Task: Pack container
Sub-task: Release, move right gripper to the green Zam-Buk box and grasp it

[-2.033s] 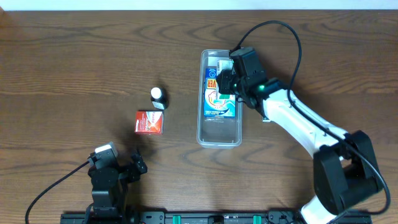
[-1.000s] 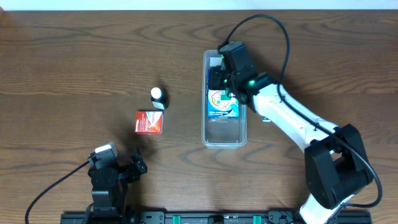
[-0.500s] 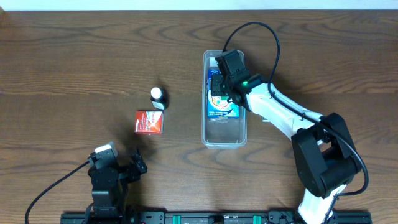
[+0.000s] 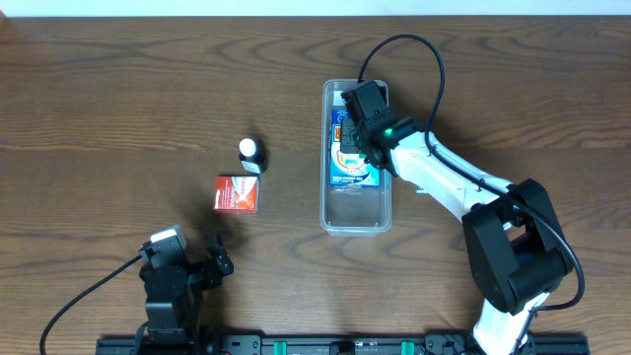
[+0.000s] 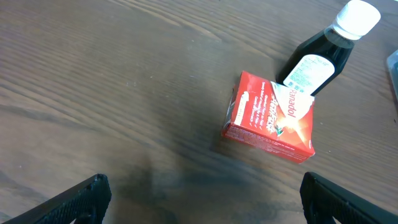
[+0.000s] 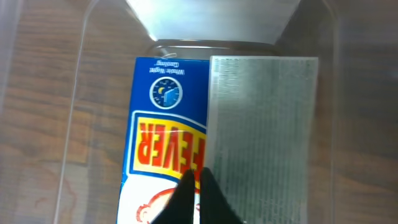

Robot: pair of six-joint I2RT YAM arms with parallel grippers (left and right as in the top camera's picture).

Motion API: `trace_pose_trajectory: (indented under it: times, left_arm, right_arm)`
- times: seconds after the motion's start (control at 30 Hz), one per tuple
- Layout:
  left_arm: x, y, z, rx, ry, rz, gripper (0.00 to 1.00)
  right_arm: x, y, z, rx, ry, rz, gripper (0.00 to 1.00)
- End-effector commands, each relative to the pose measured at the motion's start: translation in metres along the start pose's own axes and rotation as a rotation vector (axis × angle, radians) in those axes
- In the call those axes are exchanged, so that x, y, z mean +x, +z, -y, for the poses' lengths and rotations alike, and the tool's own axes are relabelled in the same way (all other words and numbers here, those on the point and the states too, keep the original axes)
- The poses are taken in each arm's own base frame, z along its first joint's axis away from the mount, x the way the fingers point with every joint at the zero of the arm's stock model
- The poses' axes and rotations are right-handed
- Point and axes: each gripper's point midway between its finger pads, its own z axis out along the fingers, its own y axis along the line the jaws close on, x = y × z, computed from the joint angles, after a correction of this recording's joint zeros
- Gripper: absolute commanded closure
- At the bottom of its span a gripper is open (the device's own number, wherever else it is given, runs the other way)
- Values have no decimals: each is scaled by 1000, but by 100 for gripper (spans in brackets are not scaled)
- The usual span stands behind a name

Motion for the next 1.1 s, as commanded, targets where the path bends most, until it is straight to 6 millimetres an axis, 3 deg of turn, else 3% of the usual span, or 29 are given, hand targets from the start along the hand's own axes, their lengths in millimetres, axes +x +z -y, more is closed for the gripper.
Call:
trace_pose_trajectory:
  times: [0.0, 0.13, 0.23, 0.37, 0.47, 0.53, 0.6, 0.67, 0.77, 1.07]
  left_arm:
    - [3, 3, -4, -17, 9, -5, 2]
    - [3, 3, -4, -17, 9, -5, 2]
    - [3, 3, -4, -17, 9, -5, 2]
    - [3, 3, -4, -17, 9, -5, 2]
    - [3, 3, -4, -17, 9, -5, 2]
    - [3, 3, -4, -17, 9, -5, 2]
    - [3, 3, -4, -17, 9, -5, 2]
    - [3, 3, -4, -17, 9, -5, 2]
    - [3, 3, -4, -17, 9, -5, 2]
    - [3, 3, -4, -17, 9, -5, 2]
  right_arm:
    - [-9, -3, 0, 4, -19, 22, 89]
    - [-33, -37, -16, -82, -30, 93, 75]
    - [-56, -84, -12, -101, -9, 172, 70]
    - [-68, -141, 29, -36, 45, 217, 61]
    - [-60, -159, 70, 38, 99, 169, 47]
    - [-45, -159, 104, 109, 145, 94, 23]
    - [-32, -152, 126, 151, 146, 22, 16]
    - [-18, -140, 137, 150, 130, -55, 13]
    - [4, -118, 137, 107, 117, -163, 13]
    - [64, -64, 161, 207, 91, -388, 10]
